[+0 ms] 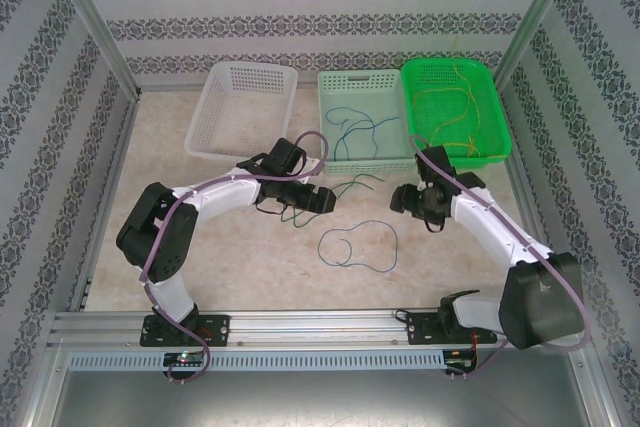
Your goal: Untangle the cables
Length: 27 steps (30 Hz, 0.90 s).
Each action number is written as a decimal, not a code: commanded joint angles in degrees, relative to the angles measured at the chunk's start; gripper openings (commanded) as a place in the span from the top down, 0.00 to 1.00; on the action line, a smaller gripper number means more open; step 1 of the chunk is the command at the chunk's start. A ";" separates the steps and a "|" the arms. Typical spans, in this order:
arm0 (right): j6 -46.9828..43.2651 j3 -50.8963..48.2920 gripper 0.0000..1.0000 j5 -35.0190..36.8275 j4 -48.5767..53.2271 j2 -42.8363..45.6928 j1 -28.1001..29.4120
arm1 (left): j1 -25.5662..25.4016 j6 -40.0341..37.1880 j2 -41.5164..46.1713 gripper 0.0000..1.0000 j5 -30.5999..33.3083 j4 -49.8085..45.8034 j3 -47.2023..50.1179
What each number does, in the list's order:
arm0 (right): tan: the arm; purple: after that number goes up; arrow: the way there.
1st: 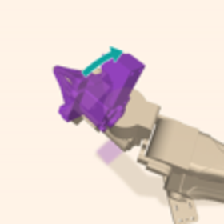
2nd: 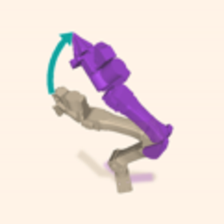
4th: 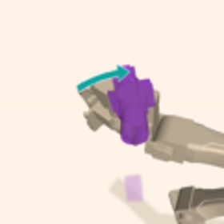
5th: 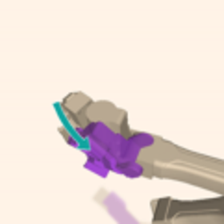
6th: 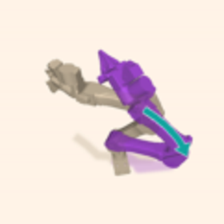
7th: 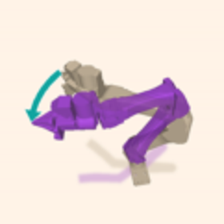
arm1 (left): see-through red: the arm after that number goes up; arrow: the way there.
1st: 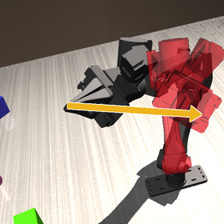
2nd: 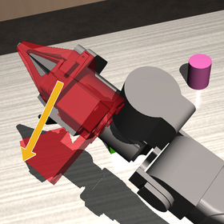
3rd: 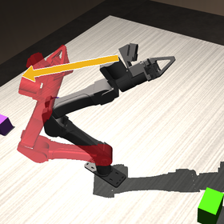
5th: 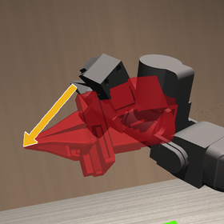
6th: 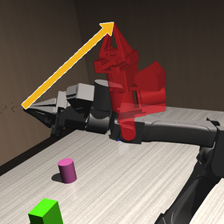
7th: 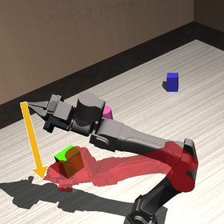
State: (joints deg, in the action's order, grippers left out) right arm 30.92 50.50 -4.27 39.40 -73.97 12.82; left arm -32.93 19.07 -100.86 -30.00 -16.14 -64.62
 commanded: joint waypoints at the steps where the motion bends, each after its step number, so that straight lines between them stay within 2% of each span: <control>1: -0.95 4.11 0.31 1.52 0.07 -2.73 -0.78 | 0.08 -0.29 1.72 0.15 -0.61 1.38 0.55; 7: 1.38 -0.42 0.34 -0.79 -1.34 -7.99 1.15 | 0.06 -0.49 1.98 0.14 0.01 1.47 0.81; 14: 6.57 -8.07 0.35 1.72 -4.88 -9.76 6.64 | 0.14 -1.14 1.65 0.14 -0.34 1.33 0.46; 22: 4.62 -5.79 0.35 7.34 -3.40 -13.00 11.83 | 0.06 -1.48 1.45 0.14 -0.60 1.01 -0.24; 24: 4.11 -4.51 0.40 8.65 -1.77 -14.73 12.47 | 0.14 -1.48 1.54 0.14 -0.41 0.96 -0.20; 27: 3.42 -2.73 0.55 10.48 -0.20 -16.86 14.00 | 0.18 -1.43 1.72 0.13 -0.29 0.96 -0.10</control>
State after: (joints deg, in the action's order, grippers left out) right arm 35.29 46.00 2.15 37.54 -88.60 25.58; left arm -32.93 19.03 -100.86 -29.98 -15.90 -64.36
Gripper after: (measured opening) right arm 0.471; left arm 0.864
